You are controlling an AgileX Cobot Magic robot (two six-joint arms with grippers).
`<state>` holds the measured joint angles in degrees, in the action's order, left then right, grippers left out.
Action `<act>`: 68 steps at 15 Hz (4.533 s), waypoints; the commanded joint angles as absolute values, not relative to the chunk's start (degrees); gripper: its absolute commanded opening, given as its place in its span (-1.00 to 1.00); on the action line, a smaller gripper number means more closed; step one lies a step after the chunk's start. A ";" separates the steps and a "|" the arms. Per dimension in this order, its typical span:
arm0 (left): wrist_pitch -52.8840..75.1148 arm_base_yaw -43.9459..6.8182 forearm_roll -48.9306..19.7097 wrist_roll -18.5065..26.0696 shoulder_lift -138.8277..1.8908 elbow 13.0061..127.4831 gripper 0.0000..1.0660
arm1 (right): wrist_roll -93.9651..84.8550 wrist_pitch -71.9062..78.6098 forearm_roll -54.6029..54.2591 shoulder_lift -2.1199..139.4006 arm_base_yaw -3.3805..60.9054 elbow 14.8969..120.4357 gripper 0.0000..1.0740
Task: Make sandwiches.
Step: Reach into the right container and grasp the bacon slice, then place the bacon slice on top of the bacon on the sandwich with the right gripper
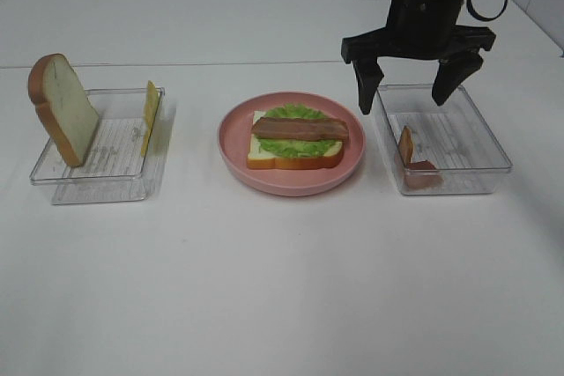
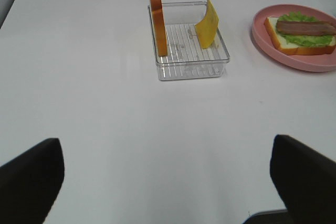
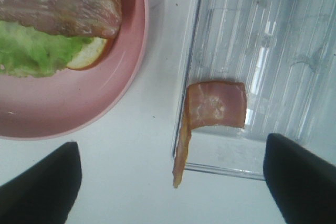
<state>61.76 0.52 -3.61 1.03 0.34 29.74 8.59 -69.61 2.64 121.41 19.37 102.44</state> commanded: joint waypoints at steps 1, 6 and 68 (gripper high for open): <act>61.31 0.57 -3.84 1.03 1.26 29.56 0.88 | 9.40 -72.14 2.69 121.07 19.19 100.21 0.68; 61.31 0.57 -3.84 1.03 1.26 29.56 0.88 | 7.68 -65.26 -2.98 121.07 15.76 93.33 0.65; 61.31 0.57 -3.84 1.03 1.26 29.56 0.88 | -10.49 -62.85 -38.45 136.42 19.25 114.59 -1.00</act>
